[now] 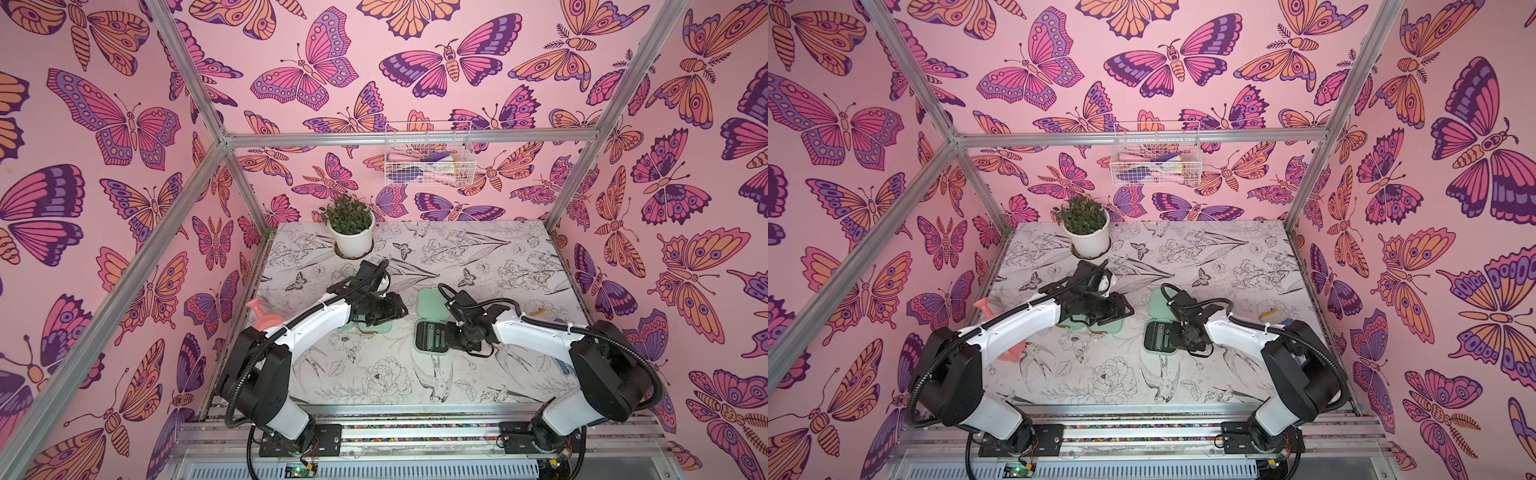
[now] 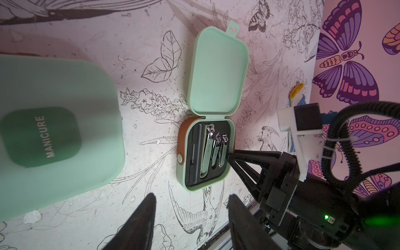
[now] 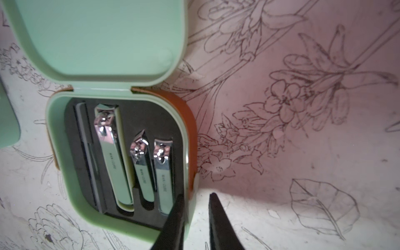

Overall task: Organize nail clipper sets
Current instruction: Adjust the storage box at the center of the board.

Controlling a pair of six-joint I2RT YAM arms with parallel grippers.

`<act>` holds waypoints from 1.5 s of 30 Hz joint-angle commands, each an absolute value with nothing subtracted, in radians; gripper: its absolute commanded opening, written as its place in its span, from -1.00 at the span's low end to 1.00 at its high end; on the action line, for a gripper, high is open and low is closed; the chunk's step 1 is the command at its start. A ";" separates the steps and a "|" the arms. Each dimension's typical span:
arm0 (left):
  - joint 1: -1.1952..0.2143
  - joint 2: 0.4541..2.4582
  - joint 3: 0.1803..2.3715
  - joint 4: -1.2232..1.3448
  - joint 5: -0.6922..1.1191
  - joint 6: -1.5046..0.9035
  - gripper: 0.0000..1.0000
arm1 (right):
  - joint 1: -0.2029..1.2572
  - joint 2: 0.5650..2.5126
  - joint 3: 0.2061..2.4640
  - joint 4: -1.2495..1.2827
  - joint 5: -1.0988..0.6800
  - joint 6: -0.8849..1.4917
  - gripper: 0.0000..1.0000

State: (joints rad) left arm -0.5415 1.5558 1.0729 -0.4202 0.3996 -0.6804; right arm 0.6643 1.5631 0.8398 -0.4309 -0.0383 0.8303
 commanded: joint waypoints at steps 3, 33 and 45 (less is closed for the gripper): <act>-0.534 1.540 1.065 -0.440 0.398 -0.661 0.11 | 0.673 1.600 0.876 -0.462 -0.007 0.828 -0.81; -0.455 1.453 0.946 -0.478 0.406 -0.573 -0.09 | 0.580 1.848 1.278 -0.743 0.250 -0.440 -1.00; -0.458 1.476 0.976 -0.493 0.450 -0.644 0.29 | 0.540 1.863 1.313 -0.751 0.241 -0.331 -0.40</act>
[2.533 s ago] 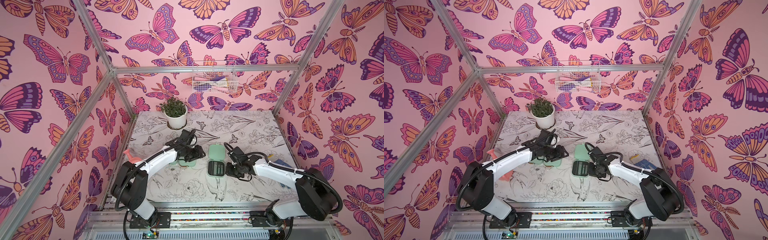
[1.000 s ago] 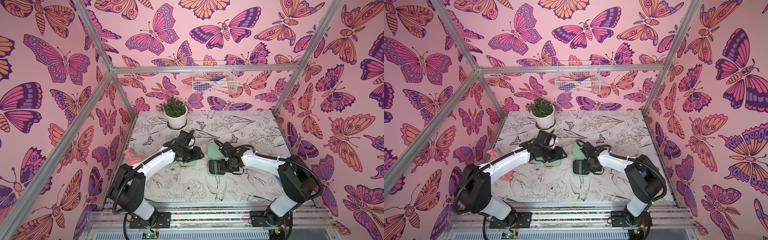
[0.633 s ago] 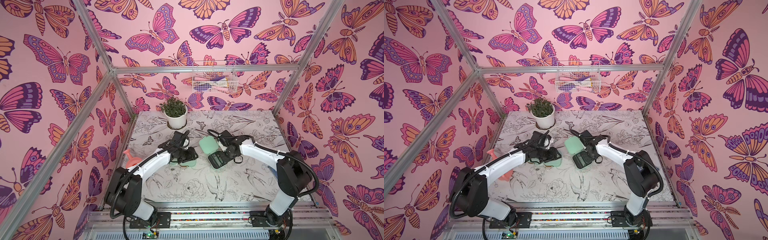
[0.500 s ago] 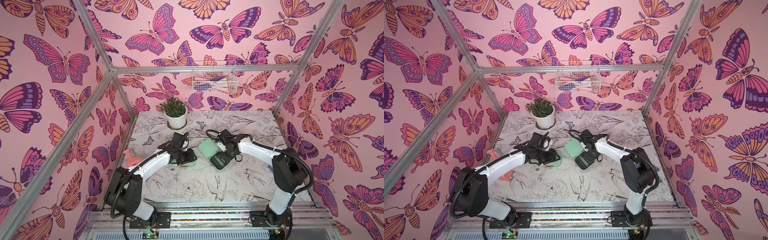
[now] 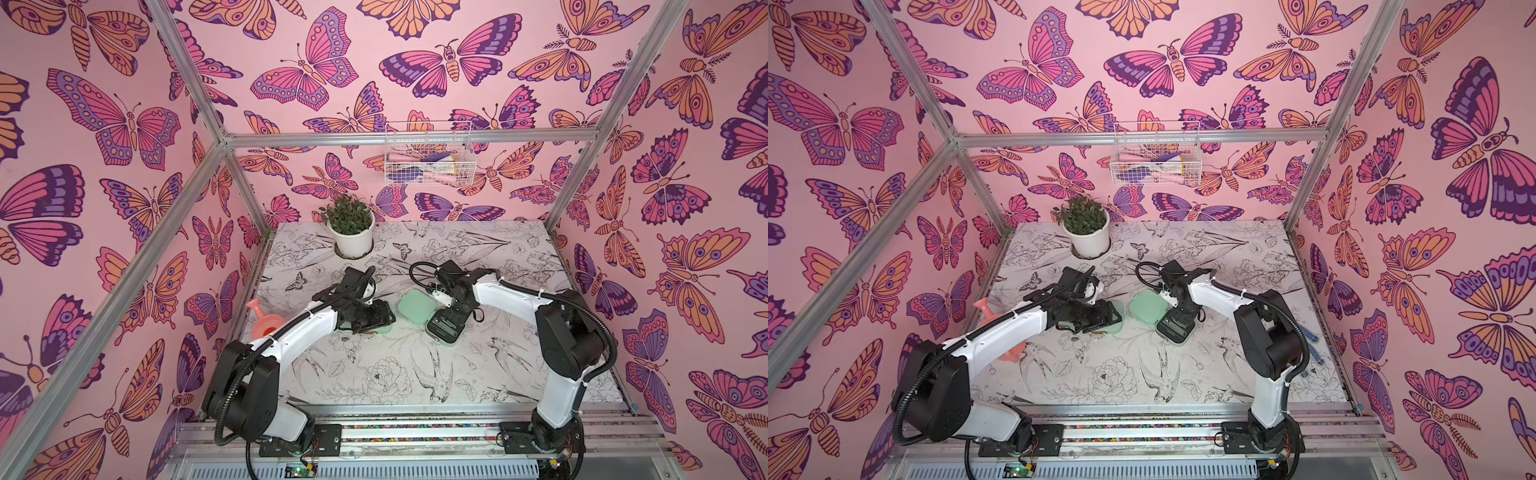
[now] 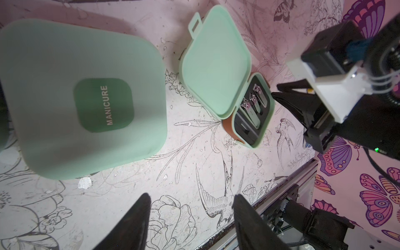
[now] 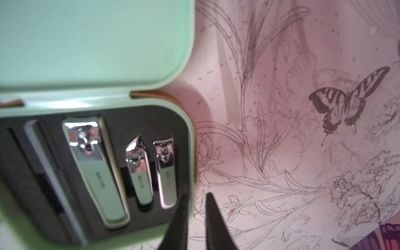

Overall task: Organize nail clipper sets
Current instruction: Adjust the storage box at the center of the board.

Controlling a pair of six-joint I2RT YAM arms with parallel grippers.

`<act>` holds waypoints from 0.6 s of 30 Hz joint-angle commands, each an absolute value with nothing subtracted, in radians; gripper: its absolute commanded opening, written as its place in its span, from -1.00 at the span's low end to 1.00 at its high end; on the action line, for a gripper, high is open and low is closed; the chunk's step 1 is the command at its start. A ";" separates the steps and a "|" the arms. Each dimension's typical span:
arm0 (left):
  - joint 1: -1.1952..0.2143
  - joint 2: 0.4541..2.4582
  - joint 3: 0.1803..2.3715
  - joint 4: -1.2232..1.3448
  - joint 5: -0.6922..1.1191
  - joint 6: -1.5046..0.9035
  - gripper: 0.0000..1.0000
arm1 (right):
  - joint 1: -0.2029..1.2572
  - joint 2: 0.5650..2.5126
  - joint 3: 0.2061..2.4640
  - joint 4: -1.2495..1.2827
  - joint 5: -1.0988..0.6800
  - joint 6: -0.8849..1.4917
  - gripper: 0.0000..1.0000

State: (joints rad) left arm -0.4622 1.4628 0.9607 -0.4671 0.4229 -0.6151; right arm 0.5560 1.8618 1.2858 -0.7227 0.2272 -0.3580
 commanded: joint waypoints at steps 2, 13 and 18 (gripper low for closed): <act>-0.461 1.476 0.967 -0.494 0.437 -0.668 0.28 | 0.532 1.832 1.312 -0.747 0.260 -0.284 -0.36; -0.523 1.550 1.028 -0.489 0.355 -0.710 0.28 | 0.511 1.383 0.909 -0.552 0.084 0.705 -0.20; -0.500 1.571 1.092 -0.489 0.326 -0.669 0.37 | 0.511 1.206 0.653 -0.356 0.095 0.996 -0.23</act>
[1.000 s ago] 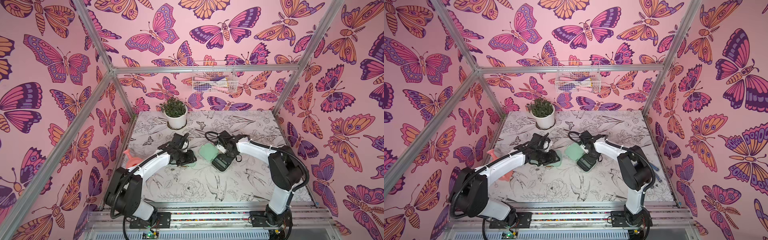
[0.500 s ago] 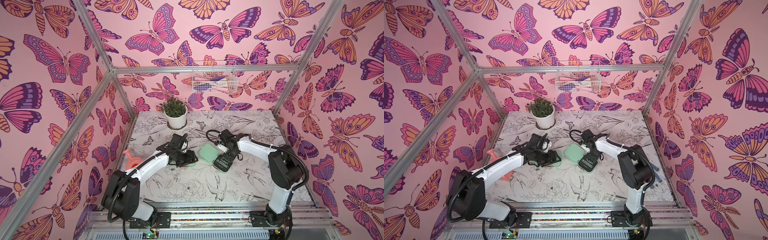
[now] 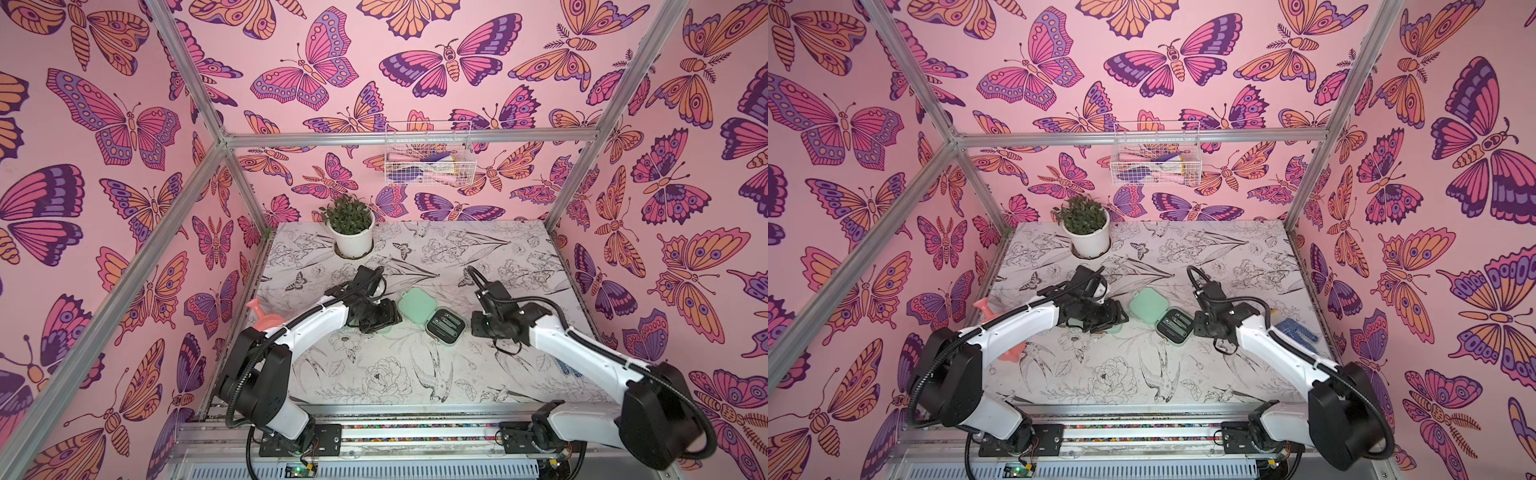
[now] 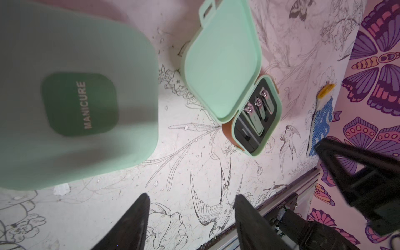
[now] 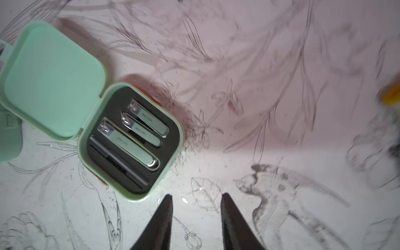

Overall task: Organize nail clipper sets
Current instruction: Adjust the storage box at the center of the board, then close the storage box at the center of the board.

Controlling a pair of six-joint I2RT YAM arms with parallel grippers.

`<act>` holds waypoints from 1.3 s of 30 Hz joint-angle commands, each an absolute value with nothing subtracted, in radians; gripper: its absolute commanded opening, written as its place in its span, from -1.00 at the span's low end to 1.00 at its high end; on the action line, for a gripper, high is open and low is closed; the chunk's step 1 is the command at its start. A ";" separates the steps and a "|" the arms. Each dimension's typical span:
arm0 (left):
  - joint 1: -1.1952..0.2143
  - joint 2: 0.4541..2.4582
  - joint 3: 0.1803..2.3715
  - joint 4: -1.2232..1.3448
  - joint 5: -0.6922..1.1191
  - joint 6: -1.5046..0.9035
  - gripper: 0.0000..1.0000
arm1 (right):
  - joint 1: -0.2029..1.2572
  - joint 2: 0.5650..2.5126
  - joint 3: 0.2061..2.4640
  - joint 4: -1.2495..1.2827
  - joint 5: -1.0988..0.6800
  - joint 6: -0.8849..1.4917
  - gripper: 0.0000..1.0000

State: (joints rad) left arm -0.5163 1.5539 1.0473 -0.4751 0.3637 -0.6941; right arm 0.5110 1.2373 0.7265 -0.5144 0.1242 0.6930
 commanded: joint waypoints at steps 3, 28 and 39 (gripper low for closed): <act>-0.467 1.621 1.161 -0.501 0.334 -0.627 0.62 | 0.511 1.209 0.627 -0.314 0.098 1.033 -0.23; -0.371 2.176 1.724 -0.711 0.566 -0.424 0.77 | 0.520 1.388 0.676 -0.202 -0.004 1.055 -0.29; -0.371 2.220 1.735 -0.732 0.644 -0.405 0.77 | 0.519 1.428 0.700 -0.176 -0.034 1.051 -0.17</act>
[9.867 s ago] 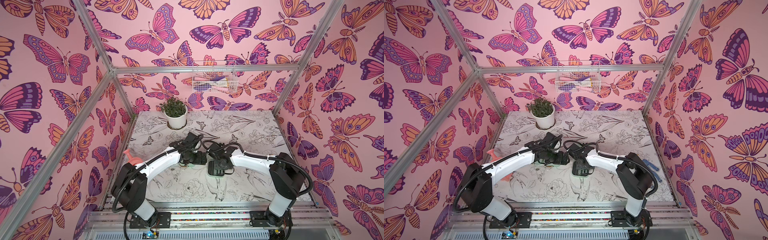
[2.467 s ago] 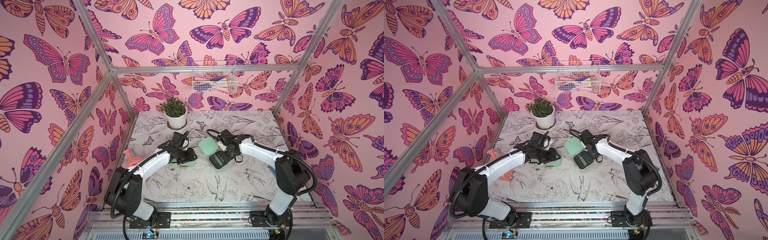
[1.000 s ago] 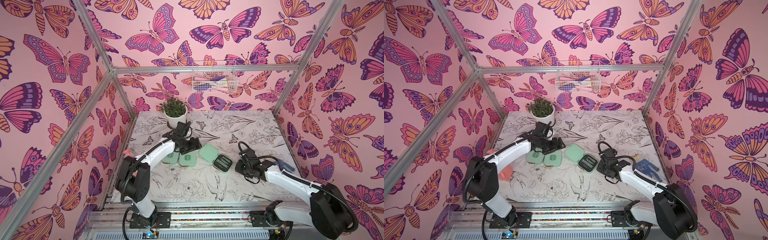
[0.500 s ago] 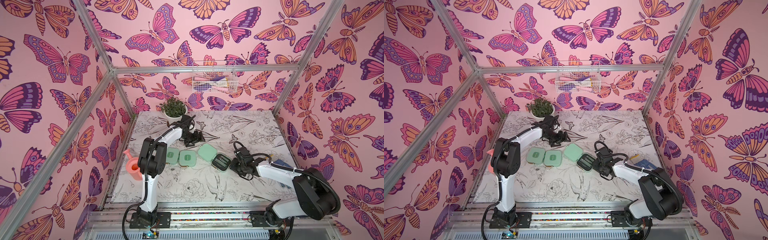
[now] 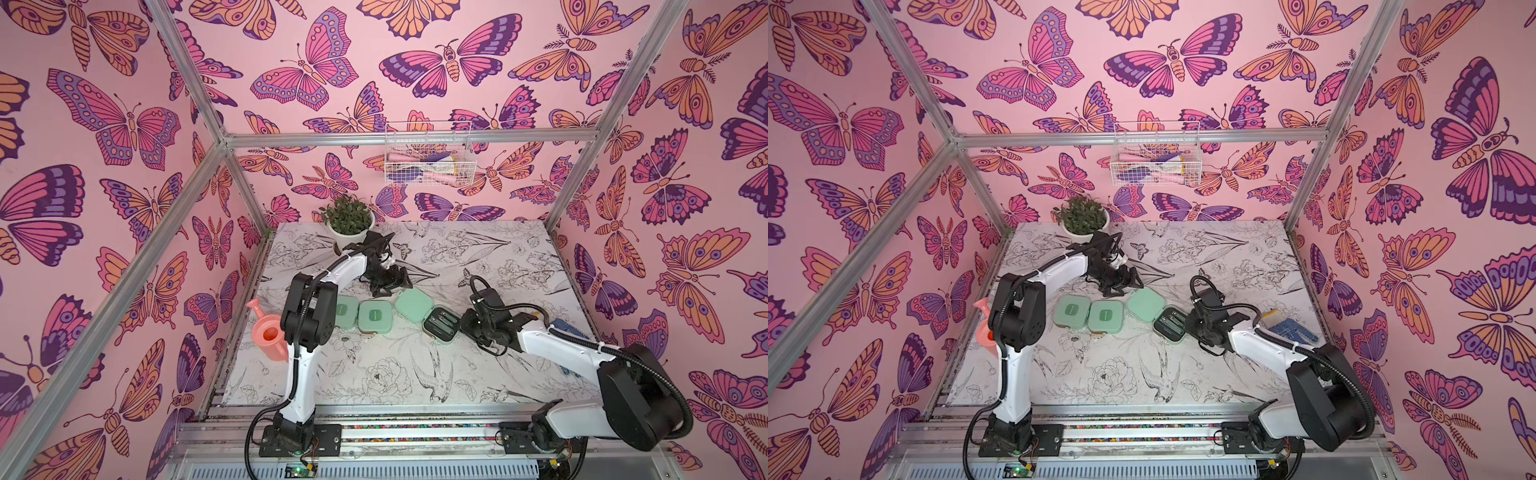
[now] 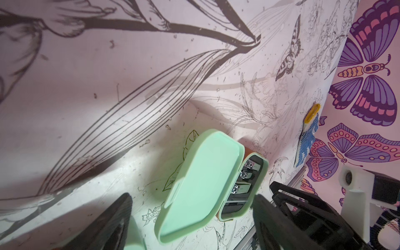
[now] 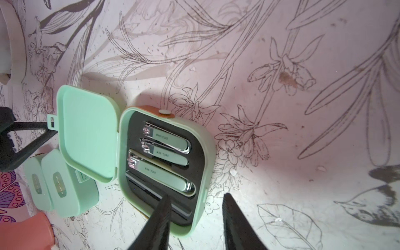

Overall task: Organize nail clipper sets
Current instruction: Close the storage box at the center of the board.

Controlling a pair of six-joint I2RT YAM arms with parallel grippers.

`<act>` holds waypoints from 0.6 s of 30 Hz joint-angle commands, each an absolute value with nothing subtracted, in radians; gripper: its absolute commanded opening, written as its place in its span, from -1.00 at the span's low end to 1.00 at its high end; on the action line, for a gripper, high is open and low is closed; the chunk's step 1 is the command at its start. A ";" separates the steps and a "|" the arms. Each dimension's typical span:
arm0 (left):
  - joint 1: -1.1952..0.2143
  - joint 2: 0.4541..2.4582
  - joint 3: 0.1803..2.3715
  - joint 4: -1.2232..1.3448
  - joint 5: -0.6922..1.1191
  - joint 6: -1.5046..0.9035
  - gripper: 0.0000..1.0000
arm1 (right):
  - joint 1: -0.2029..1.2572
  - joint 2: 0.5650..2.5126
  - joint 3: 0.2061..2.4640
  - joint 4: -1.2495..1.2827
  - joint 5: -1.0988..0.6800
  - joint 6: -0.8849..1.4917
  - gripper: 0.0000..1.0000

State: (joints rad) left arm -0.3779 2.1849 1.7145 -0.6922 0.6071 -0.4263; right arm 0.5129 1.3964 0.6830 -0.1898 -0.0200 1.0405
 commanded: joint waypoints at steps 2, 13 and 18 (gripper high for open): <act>-0.373 2.234 1.744 -0.732 0.657 -0.402 0.77 | 0.520 1.451 0.701 -0.158 -0.038 1.055 -0.17; -0.395 2.277 1.770 -0.740 0.698 -0.402 0.77 | 0.520 1.528 0.701 -0.148 -0.010 1.056 -0.21; -0.409 2.259 1.772 -0.740 0.715 -0.405 0.77 | 0.520 1.556 0.695 -0.158 0.000 1.064 -0.24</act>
State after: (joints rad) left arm -0.3988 2.2559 1.7542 -0.7116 0.6868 -0.4191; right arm 0.5129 1.5200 0.6918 -0.1341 -0.0284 1.0447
